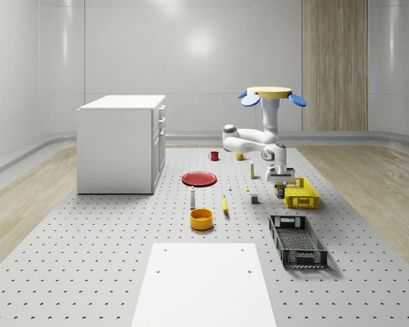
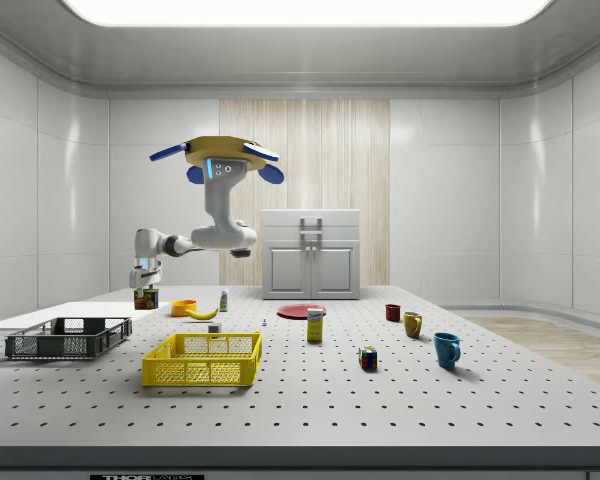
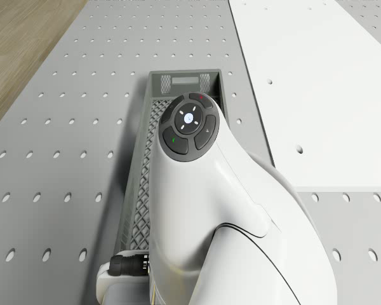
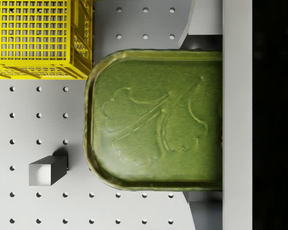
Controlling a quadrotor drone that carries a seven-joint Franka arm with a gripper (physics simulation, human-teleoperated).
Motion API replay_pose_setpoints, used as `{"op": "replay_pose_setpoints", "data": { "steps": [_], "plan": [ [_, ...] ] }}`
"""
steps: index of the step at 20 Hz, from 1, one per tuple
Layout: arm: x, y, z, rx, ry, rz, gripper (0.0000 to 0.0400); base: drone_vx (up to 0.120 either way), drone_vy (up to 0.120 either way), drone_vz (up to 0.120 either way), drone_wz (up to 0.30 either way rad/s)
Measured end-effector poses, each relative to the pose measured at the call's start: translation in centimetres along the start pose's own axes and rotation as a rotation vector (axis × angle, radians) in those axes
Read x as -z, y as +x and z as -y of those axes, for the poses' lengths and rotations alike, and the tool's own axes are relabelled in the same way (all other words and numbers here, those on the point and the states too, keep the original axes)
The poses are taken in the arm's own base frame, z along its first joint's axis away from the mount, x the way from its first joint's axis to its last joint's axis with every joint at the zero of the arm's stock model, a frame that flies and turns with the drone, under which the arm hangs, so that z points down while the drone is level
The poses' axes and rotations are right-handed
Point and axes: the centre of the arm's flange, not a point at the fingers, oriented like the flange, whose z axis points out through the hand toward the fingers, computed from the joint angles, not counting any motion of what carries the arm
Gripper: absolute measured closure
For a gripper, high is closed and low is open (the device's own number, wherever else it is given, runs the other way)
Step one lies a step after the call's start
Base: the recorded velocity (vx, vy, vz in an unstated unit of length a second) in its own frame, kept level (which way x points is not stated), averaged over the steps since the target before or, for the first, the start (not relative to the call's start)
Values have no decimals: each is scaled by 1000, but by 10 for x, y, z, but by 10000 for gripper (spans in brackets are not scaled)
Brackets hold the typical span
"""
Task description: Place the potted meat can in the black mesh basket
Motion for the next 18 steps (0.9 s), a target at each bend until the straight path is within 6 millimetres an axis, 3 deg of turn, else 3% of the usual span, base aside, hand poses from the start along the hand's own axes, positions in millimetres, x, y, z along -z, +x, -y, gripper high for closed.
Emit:
{"op": "replay_pose_setpoints", "data": {
  "steps": [18],
  "plan": [
    [0,0,0,0,0,0,111,120,0,0,0]
  ]
}}
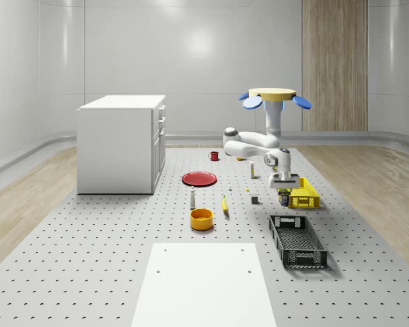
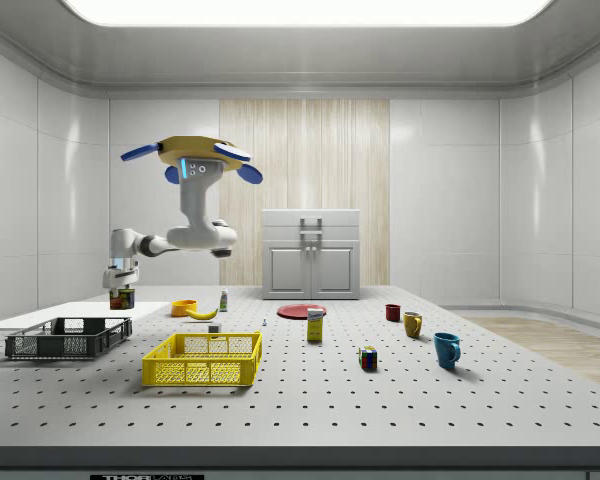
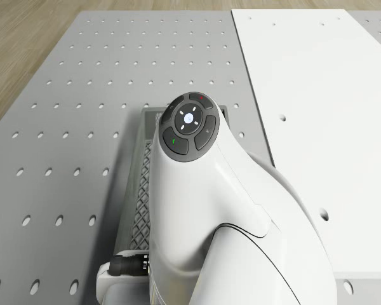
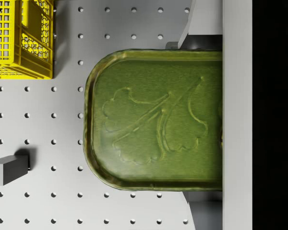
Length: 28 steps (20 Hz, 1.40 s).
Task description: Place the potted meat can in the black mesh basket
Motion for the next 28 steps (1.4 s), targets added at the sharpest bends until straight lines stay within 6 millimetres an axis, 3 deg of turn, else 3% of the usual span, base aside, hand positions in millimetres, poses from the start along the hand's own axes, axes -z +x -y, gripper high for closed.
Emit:
{"op": "replay_pose_setpoints", "data": {
  "steps": [22,28],
  "plan": [
    [0,0,0,0,0,0,111,120,0,-2,0],
    [0,0,0,0,0,0,111,120,0,-113,0]
  ]
}}
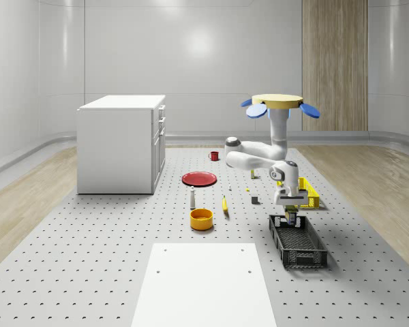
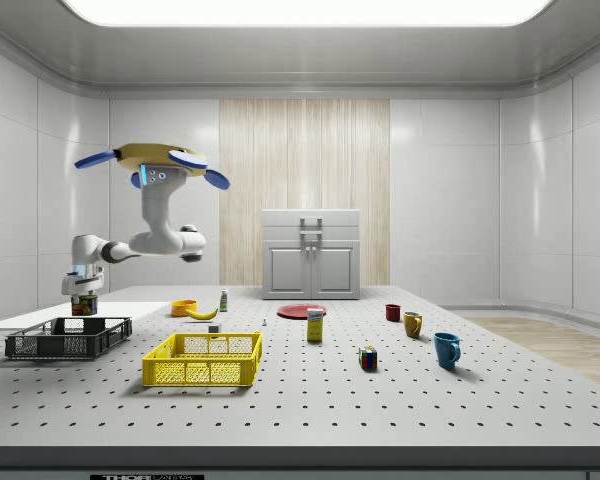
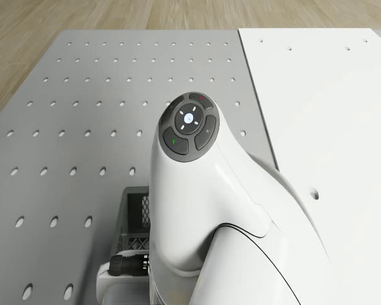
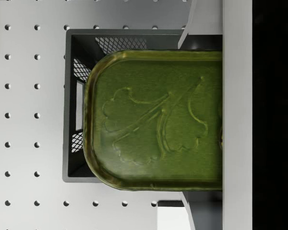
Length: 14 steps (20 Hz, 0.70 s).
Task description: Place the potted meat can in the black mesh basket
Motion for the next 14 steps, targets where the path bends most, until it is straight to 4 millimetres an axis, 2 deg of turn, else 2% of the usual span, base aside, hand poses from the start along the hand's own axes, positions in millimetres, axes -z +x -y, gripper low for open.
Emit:
{"op": "replay_pose_setpoints", "data": {
  "steps": [3,4,7,10,14],
  "plan": [
    [0,0,0,0,0,0,111,120,0,-120,0],
    [0,0,0,0,0,0,111,120,0,0,0],
    [0,0,0,0,0,0,111,120,120,0,0],
    [0,0,0,0,0,0,111,120,0,-53,0],
    [0,0,0,0,0,0,111,0,0,-120,0]
  ]
}}
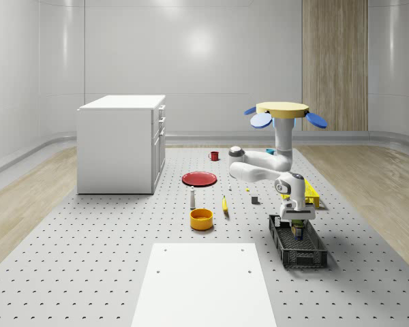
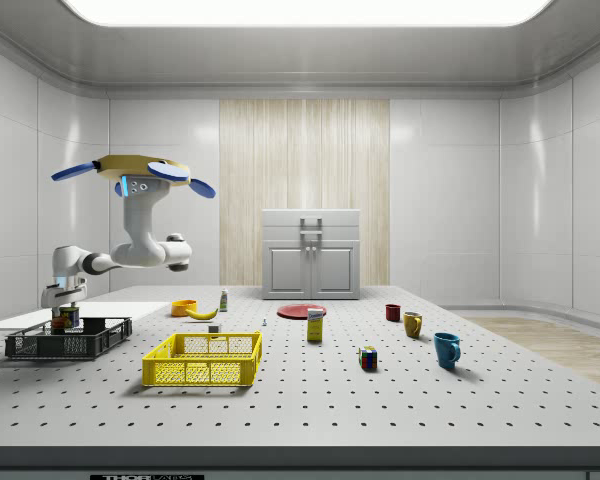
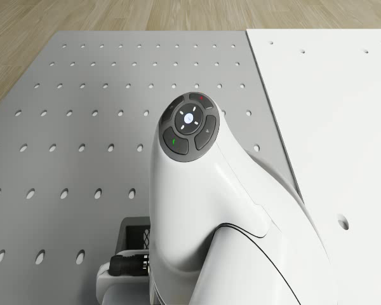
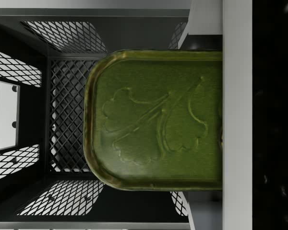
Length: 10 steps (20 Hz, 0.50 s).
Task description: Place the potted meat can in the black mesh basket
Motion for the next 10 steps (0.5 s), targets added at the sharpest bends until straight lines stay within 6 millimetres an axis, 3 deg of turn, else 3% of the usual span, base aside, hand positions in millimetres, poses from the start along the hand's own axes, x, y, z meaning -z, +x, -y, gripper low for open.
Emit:
{"op": "replay_pose_setpoints", "data": {
  "steps": [1,5,10],
  "plan": [
    [0,0,0,0,0,0,111,0,0,-120,0],
    [0,0,0,-3,1,3,41,0,0,0,0],
    [8,0,0,-5,2,5,12,0,0,0,0]
  ]
}}
